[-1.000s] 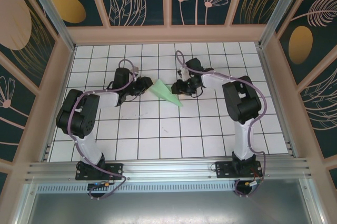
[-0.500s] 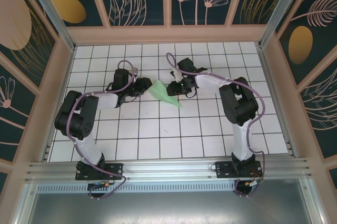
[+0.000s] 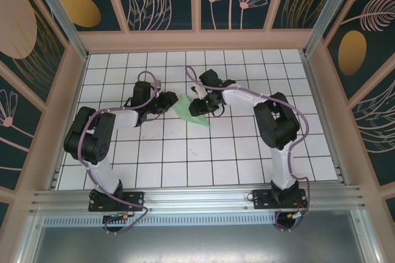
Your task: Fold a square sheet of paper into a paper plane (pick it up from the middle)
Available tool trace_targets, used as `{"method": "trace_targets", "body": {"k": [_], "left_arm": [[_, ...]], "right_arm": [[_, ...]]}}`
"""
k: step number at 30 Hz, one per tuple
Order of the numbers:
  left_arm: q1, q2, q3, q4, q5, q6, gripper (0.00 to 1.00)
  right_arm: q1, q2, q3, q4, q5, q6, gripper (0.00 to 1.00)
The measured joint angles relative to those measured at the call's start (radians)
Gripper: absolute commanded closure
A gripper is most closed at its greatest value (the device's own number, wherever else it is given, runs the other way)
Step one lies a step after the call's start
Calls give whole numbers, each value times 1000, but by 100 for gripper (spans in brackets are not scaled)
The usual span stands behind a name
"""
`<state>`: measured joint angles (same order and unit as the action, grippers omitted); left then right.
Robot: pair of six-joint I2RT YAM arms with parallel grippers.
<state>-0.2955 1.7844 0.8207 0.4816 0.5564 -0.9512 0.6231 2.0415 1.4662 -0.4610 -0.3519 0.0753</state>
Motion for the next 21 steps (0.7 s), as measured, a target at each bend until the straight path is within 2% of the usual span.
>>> {"method": "trace_targets", "body": {"k": [10,12,19,21], "left_arm": [[0,-14,0,-26,-23,7,69],[0,-19,0,-27,-24,7,69],[0,-38,-6,-37,-43,11,69],[0,-43,-13,-39,-46,15,69]], "right_arm": [[27,0,2,-18,12,-18,49],[30,0,2,-19,23,-23,58],[47,18,3,-45,106,-24,60],[53,24,3,-48,125,-22,64]]}}
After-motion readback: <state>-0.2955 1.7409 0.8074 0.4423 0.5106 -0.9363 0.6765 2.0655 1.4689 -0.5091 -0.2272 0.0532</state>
